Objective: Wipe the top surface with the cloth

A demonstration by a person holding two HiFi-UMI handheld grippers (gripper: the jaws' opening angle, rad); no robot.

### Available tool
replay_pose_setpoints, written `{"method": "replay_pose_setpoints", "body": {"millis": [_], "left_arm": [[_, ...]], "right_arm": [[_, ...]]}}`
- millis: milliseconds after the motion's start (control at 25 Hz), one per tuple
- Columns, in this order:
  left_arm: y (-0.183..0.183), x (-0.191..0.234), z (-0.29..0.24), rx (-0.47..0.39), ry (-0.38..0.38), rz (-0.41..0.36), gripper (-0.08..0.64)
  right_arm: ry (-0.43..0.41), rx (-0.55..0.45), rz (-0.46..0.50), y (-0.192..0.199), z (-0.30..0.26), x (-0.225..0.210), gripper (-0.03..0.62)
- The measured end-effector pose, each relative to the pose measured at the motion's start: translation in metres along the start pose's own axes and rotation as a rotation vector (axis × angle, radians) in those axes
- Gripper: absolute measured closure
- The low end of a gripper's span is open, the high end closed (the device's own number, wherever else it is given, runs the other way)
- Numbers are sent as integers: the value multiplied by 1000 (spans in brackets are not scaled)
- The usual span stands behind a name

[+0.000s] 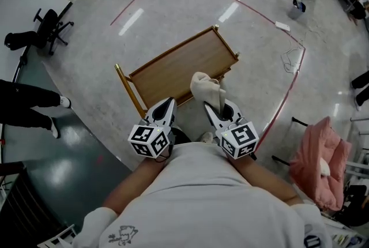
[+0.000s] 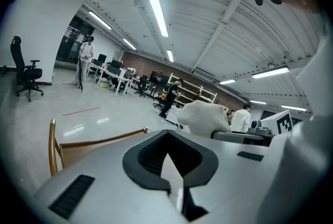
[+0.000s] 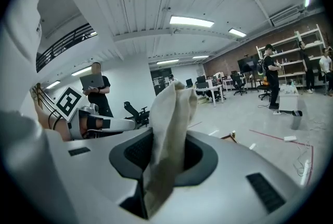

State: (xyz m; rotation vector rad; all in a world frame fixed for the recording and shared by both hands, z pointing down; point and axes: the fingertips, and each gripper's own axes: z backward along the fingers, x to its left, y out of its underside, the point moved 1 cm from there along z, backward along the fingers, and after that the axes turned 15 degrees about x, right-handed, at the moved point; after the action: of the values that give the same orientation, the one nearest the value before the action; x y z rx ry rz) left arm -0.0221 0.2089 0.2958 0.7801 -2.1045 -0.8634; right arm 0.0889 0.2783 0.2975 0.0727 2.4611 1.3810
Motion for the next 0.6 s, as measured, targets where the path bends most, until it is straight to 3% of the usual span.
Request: {"method": "replay_pose_setpoints", "body": {"millis": [280,600], "left_arm": [[-23,23,-23,4,4,36,554],[-74,75,-62,-17,39,58,554]], "right_arm": [[-35,46,-2,-17,-31,-14,494],[0,67,-23,-57,-96,-60,495]]}}
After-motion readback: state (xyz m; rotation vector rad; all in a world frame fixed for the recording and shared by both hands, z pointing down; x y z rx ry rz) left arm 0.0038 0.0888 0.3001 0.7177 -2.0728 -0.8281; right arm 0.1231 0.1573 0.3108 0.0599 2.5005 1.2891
